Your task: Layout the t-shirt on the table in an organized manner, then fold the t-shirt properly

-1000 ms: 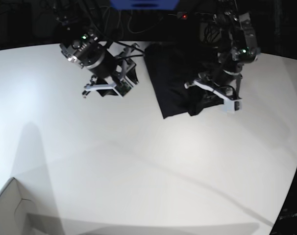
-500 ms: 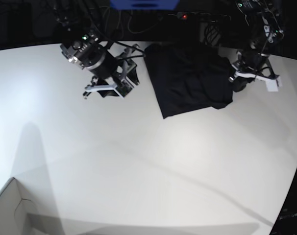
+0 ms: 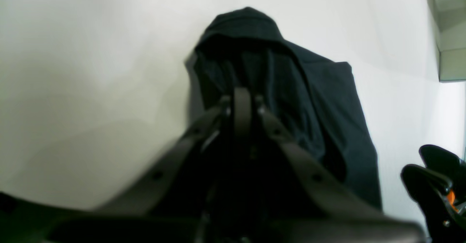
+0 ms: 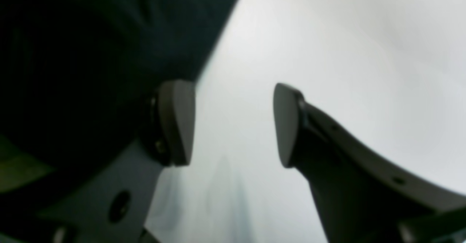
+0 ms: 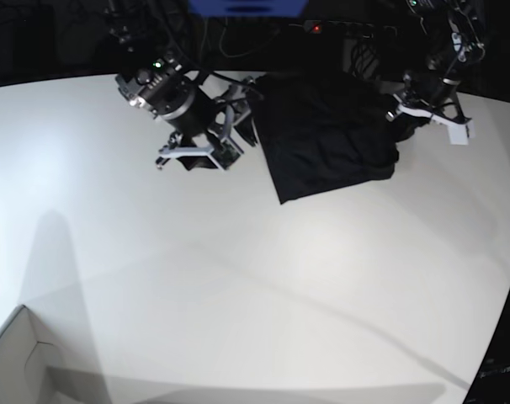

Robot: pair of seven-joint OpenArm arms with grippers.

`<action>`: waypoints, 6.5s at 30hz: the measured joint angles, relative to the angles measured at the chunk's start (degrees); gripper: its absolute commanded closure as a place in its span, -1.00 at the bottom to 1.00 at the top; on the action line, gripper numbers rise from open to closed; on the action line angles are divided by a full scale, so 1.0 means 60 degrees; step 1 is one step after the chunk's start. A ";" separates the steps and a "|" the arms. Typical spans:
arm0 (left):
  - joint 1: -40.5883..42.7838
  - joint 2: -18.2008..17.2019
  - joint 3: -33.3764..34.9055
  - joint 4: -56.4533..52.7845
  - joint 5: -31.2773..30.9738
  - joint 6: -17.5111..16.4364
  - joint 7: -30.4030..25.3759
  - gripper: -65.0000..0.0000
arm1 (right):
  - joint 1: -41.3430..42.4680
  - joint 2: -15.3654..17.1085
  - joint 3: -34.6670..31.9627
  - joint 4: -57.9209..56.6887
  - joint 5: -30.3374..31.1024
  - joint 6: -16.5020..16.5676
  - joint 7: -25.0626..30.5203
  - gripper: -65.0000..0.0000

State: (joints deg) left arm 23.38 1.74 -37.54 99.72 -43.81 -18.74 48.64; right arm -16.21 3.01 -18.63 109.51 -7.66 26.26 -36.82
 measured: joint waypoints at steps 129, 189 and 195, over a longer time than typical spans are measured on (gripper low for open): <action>0.0302 -0.0233 0.0568 0.1621 -0.1439 -0.0080 0.0087 -0.15 | -0.0831 -0.1111 0.1789 0.0703 0.0091 -0.0029 0.0248 -0.03; -0.4422 -0.2656 0.6619 -0.4113 0.0805 0.0703 -0.0397 0.99 | 0.0525 -0.0976 0.8149 0.0918 0.0076 0.0000 0.0109 -0.03; -0.6827 -0.2645 0.9034 -0.5461 0.2594 -0.0707 -0.0437 0.99 | 0.0550 -0.0976 0.8597 0.0911 0.0080 0.0000 0.0106 -0.03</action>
State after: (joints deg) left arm -17.58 -14.13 16.67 66.96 -28.25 -22.98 46.02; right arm -12.91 -2.85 32.95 114.98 -7.18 26.26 -36.18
